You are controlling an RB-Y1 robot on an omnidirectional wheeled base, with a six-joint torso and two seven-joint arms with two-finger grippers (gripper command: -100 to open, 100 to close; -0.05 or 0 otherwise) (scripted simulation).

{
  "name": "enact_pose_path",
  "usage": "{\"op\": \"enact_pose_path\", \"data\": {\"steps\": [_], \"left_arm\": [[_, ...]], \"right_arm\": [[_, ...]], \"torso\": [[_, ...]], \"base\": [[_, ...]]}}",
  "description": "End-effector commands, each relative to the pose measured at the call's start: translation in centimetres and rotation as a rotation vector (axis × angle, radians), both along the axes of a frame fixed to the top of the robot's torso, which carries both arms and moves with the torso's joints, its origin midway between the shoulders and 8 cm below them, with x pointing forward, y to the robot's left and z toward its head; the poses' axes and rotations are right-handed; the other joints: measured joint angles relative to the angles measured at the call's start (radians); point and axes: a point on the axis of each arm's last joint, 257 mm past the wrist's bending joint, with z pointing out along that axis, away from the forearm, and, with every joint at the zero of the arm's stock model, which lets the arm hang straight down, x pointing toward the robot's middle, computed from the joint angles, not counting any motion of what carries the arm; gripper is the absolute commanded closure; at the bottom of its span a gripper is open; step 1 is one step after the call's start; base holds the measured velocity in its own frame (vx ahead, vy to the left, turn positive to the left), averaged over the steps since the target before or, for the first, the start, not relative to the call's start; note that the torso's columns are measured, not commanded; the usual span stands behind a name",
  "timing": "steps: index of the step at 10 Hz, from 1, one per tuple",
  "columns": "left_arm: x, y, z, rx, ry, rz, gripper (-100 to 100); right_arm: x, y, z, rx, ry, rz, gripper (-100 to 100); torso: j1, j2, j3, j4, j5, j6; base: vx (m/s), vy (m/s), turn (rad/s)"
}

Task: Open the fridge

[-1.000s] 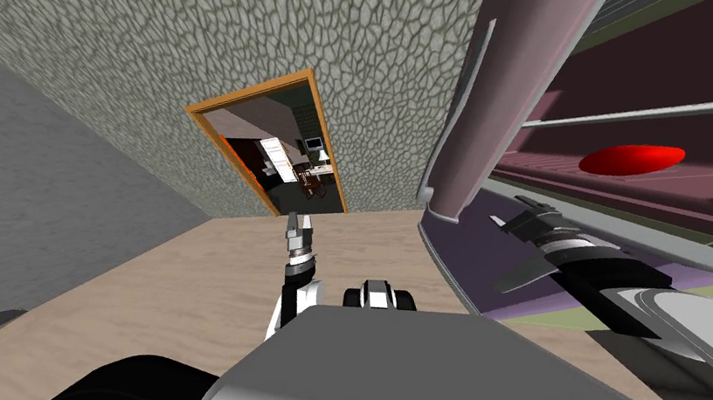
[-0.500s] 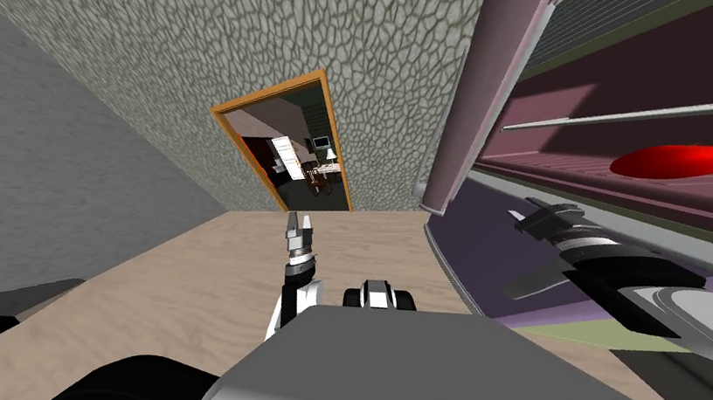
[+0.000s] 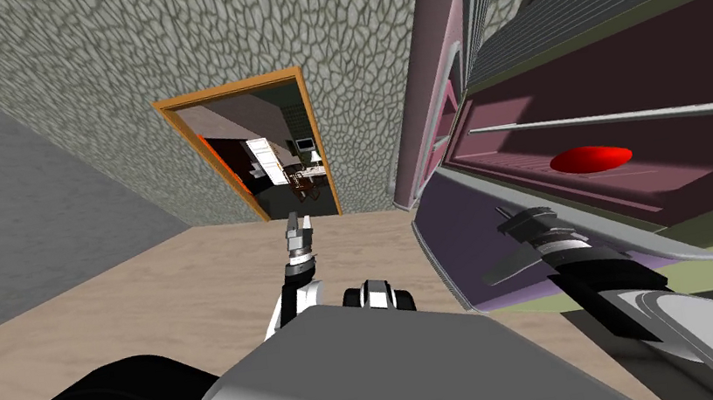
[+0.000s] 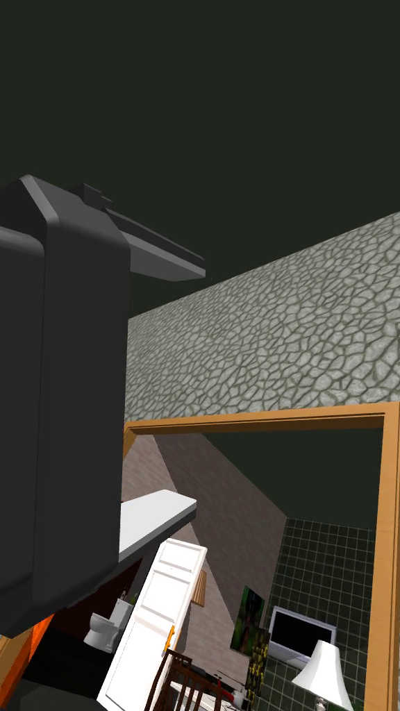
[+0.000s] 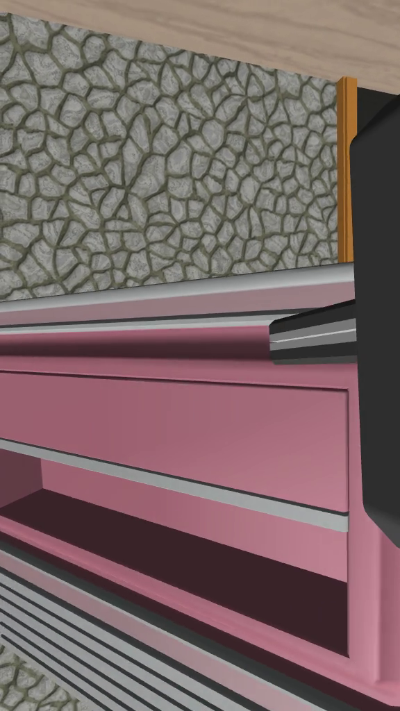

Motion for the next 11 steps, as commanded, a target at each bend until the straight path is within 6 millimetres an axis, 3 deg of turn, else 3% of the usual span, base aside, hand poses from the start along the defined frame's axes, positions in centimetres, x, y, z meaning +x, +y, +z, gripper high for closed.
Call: {"op": "enact_pose_path", "data": {"steps": [1,4,5,6,11], "left_arm": [[0.0,0.0,0.0,0.000,0.000,0.000,0],[0.0,0.0,0.0,0.000,0.000,0.000,0],[0.0,0.0,0.0,0.000,0.000,0.000,0],[0.0,0.0,0.0,0.000,0.000,0.000,0],[0.0,0.0,0.0,-0.001,0.000,0.000,0]], "right_arm": [[0.2,3.2,-0.1,-0.001,-0.002,0.065,100],[0.2,5.6,0.0,0.000,-0.007,0.113,100],[0.3,5.1,0.0,0.003,-0.006,0.099,100],[-0.5,4.8,0.0,0.005,-0.005,0.082,-100],[-2.6,3.5,0.0,0.021,-0.001,0.023,-100]], "torso": [[0.000,0.001,0.001,0.000,0.000,0.000],[0.000,0.001,0.001,0.000,0.000,-0.001],[0.000,0.001,0.001,0.000,0.000,0.000],[0.000,0.001,0.001,0.000,0.000,0.000],[0.001,0.002,0.001,0.001,0.000,0.000]], "base": [[0.076,-0.021,-0.202],[0.057,-0.019,-0.165],[0.020,-0.001,-0.039],[0.113,0.118,-0.077],[0.173,0.222,-0.073]]}}
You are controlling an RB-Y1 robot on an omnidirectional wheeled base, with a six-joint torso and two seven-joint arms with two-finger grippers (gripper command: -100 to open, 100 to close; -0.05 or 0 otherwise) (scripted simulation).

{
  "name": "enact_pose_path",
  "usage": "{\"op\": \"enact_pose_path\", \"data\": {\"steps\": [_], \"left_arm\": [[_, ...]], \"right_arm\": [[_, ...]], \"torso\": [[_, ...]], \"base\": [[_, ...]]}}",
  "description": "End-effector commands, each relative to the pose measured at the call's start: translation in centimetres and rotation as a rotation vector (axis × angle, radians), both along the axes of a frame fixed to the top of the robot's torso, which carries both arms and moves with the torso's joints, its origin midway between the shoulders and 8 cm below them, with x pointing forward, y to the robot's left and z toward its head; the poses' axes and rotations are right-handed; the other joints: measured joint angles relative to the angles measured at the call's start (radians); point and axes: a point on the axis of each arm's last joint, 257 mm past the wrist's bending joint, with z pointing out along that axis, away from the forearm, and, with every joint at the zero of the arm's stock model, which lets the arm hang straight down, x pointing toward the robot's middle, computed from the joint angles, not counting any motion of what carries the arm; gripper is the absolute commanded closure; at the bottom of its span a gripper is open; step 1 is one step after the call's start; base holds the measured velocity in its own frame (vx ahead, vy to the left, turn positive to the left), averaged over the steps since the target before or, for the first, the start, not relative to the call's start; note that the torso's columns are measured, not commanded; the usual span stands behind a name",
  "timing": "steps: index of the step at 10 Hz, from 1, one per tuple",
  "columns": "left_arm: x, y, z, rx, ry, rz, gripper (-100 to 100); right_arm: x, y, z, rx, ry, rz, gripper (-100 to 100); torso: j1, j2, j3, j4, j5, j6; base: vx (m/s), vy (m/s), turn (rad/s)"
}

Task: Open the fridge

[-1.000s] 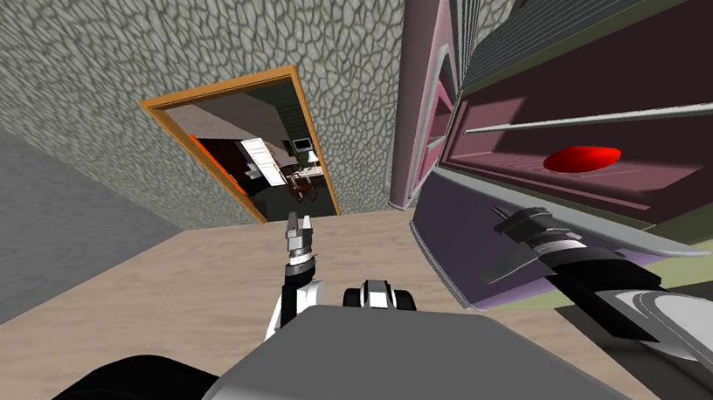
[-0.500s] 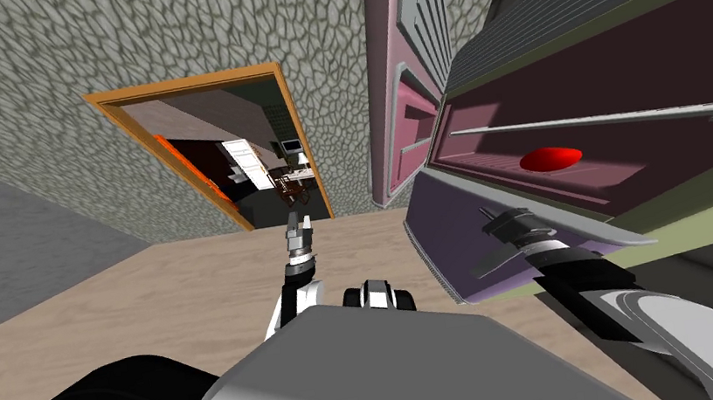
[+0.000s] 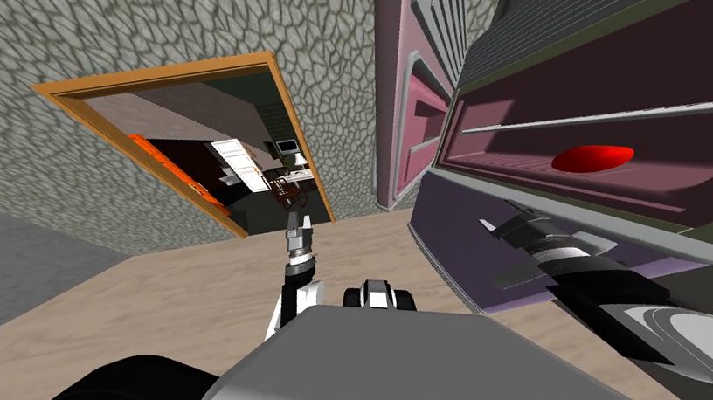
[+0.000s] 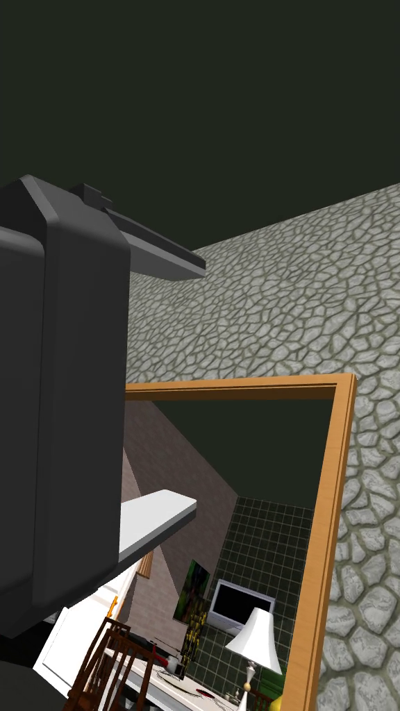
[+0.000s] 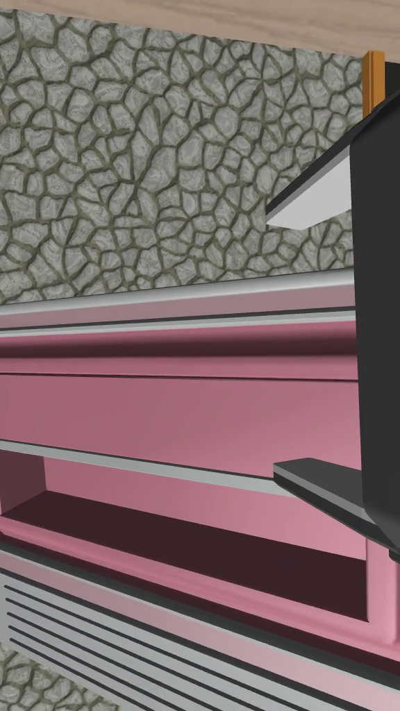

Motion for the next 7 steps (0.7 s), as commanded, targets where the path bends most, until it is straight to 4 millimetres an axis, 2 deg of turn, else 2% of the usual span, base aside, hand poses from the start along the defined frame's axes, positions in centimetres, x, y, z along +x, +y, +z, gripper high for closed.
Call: {"op": "enact_pose_path", "data": {"steps": [1,3,5,7], "left_arm": [[0.0,0.0,0.0,0.000,0.000,0.000,0],[0.0,0.0,0.0,0.000,0.000,0.000,0],[0.0,0.0,0.0,0.000,0.000,0.000,0],[0.0,0.0,0.0,0.000,0.000,0.000,0]], "right_arm": [[-1.2,-0.7,0.0,0.011,0.003,-0.034,-100],[-2.1,-1.3,0.0,0.021,0.006,-0.063,-100],[-3.2,-2.0,0.0,0.034,0.010,-0.096,-100],[-4.0,-2.5,0.0,0.041,0.012,-0.117,-100]], "torso": [[0.003,-0.002,-0.001,0.000,0.001,0.000],[-0.005,-0.003,-0.002,-0.001,-0.002,0.000],[0.001,-0.004,-0.002,-0.001,0.000,0.000],[-0.003,0.000,0.000,0.000,0.000,0.000]], "base": [[0.169,0.223,-0.092],[0.193,0.204,-0.080],[0.191,0.259,-0.089],[0.150,0.197,-0.060]]}}
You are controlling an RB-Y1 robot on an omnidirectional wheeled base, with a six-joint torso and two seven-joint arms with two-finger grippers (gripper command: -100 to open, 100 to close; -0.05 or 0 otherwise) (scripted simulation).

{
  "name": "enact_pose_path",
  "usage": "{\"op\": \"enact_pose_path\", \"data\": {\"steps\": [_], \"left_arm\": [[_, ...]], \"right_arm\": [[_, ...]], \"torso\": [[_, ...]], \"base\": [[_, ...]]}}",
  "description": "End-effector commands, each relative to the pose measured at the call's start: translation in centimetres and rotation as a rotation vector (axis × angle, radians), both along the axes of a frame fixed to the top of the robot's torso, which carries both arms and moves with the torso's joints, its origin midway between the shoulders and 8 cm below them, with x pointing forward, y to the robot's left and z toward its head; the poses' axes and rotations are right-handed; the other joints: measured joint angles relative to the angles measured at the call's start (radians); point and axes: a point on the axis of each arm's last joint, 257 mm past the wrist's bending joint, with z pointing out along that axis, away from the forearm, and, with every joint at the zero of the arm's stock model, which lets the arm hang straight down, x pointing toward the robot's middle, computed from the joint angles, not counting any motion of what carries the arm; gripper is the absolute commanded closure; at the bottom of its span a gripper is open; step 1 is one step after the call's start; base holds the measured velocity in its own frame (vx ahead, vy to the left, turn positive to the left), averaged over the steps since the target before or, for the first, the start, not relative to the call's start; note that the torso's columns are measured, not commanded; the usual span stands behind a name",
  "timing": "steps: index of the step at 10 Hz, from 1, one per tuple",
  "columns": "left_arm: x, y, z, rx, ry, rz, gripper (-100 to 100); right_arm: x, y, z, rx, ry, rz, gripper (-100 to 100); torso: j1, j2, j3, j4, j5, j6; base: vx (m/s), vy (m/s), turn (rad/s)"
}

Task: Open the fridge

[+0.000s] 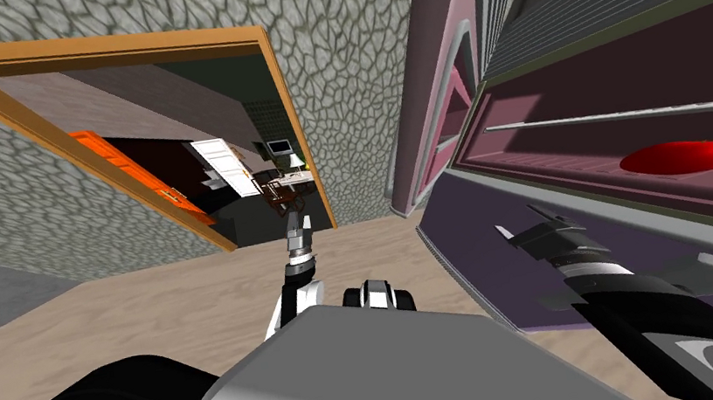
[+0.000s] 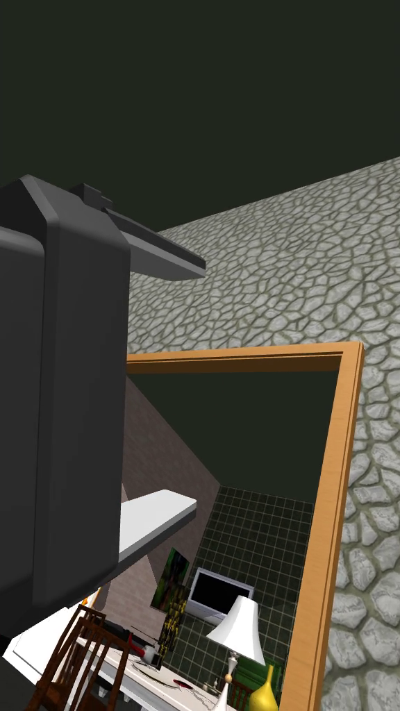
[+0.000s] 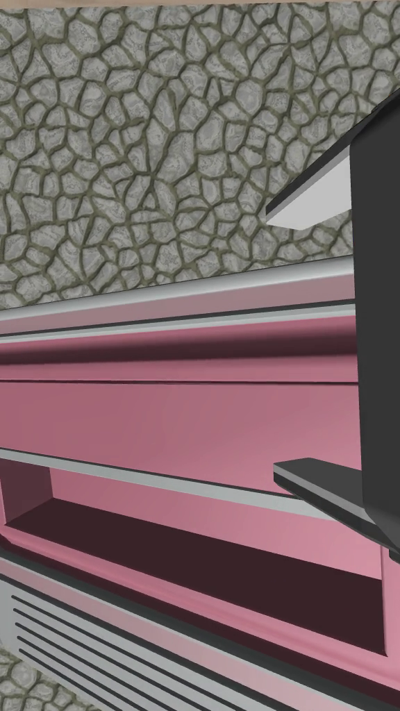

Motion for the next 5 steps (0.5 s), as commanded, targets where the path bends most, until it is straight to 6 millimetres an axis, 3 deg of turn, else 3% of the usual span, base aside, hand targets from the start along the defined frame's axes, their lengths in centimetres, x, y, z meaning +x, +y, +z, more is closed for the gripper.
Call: {"op": "enact_pose_path", "data": {"steps": [1,5], "left_arm": [[0.0,0.0,0.0,0.000,0.000,0.000,0],[0.0,0.0,0.0,0.000,0.000,0.000,0]], "right_arm": [[-1.0,-0.7,0.0,0.010,0.002,-0.032,-100],[-2.8,-1.8,0.1,0.025,0.008,-0.086,-100]], "torso": [[-0.002,0.000,0.000,0.000,-0.001,0.000],[0.005,-0.004,-0.002,-0.001,0.001,0.000]], "base": [[0.147,0.193,-0.058],[0.168,0.242,-0.084]]}}
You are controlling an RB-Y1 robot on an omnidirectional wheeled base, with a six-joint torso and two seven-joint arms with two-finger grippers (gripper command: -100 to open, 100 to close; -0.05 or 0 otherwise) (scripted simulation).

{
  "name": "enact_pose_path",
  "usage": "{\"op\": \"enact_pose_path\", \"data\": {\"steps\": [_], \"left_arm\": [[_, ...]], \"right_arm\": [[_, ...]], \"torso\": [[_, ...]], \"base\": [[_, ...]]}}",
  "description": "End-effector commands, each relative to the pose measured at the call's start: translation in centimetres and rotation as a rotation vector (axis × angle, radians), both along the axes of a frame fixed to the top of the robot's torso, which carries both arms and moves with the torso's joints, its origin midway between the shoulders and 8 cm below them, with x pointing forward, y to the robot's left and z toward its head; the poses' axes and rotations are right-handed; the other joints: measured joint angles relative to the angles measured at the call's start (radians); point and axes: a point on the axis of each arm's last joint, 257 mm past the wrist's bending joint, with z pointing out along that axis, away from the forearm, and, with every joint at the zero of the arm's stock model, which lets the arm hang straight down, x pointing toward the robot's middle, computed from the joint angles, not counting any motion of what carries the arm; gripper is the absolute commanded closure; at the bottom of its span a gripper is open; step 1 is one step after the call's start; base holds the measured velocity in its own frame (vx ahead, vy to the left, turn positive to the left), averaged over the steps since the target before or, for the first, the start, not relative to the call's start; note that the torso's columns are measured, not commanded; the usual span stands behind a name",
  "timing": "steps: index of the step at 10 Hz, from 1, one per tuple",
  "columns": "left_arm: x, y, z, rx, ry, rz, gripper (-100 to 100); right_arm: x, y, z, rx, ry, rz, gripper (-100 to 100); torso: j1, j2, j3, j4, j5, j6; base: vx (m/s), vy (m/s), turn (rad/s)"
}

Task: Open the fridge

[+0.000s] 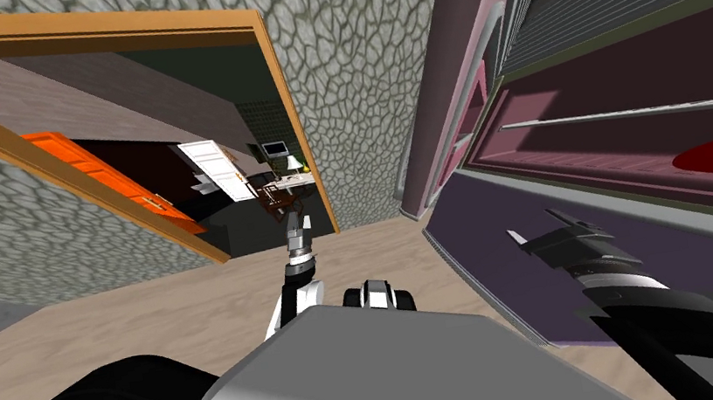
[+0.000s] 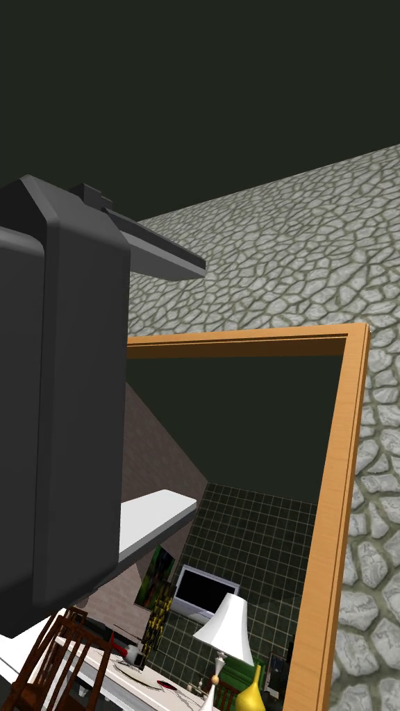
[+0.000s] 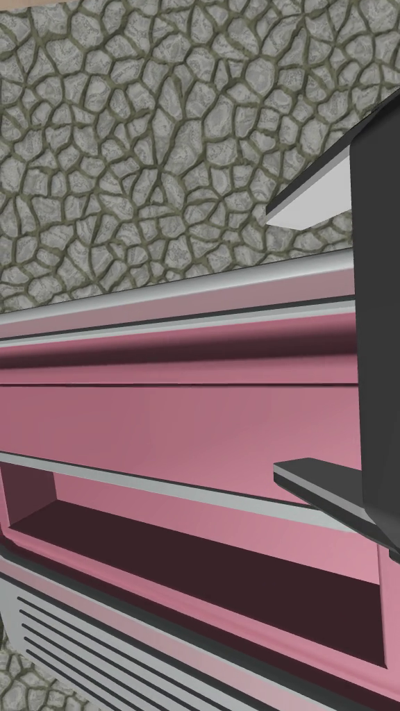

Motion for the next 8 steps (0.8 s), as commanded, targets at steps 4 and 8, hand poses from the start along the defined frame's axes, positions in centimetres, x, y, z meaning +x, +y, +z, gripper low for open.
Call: {"op": "enact_pose_path", "data": {"steps": [4,8], "left_arm": [[0.0,0.0,0.0,0.000,0.000,0.000,0],[0.0,0.0,0.0,0.000,0.000,0.000,0]], "right_arm": [[-2.8,-1.8,0.2,0.028,0.007,-0.086,-100],[-3.8,-2.4,0.2,0.039,0.012,-0.117,-100]], "torso": [[-0.001,0.002,0.001,0.001,0.000,0.000],[-0.007,0.000,0.000,0.000,-0.002,0.000]], "base": [[0.159,0.279,-0.086],[0.120,0.175,-0.049]]}}
